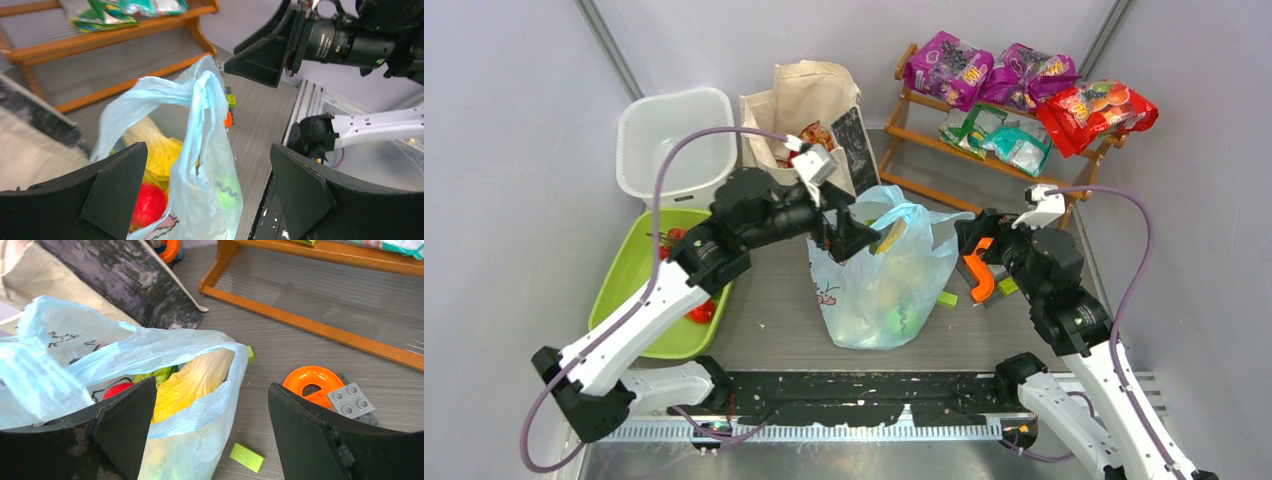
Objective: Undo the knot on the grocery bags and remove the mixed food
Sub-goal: Adjust the takeout bag at the center of the board.
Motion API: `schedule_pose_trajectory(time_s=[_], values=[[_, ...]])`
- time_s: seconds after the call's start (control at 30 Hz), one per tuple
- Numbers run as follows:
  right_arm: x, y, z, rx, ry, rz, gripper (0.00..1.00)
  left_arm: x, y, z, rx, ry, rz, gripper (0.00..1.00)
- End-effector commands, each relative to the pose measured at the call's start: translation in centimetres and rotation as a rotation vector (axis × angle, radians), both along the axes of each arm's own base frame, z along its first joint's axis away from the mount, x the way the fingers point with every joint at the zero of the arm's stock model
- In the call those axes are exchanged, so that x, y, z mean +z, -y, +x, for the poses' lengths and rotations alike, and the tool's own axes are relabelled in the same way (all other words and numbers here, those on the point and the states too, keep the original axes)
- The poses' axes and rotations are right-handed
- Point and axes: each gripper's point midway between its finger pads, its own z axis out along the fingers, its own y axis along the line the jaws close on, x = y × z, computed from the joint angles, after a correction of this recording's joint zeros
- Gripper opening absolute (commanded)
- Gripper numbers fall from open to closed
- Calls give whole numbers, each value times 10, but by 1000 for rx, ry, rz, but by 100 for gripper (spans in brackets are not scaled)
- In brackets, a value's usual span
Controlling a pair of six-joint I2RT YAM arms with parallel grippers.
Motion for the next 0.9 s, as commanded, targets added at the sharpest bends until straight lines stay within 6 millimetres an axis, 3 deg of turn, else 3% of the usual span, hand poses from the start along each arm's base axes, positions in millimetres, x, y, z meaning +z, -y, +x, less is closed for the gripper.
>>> schedule_pose_trajectory(time_s=[0.0,0.13,0.3,0.37,0.43,0.5,0.6,0.77,0.87], values=[[22,-19,-5,117,77,37,90,-5,37,-4,-114,39,25,98],[31,-32,-13,202,108,55,90,-30,50,-3,-117,21,105,96],[39,-40,-21,274,137,51,89,-54,48,2,-47,62,204,93],[41,-43,-22,293,147,54,90,-61,49,-3,-61,74,231,79],[42,-47,-23,313,153,59,89,-67,50,-12,-95,80,239,47],[46,-52,-24,346,166,68,88,-80,52,-26,-159,76,251,25],[50,-60,-27,393,173,76,87,-97,52,-49,-258,89,260,3],[49,-75,-35,499,153,79,83,-119,42,-86,-366,59,231,0],[45,-91,-46,609,127,83,77,-144,36,-110,-447,-49,250,0]])
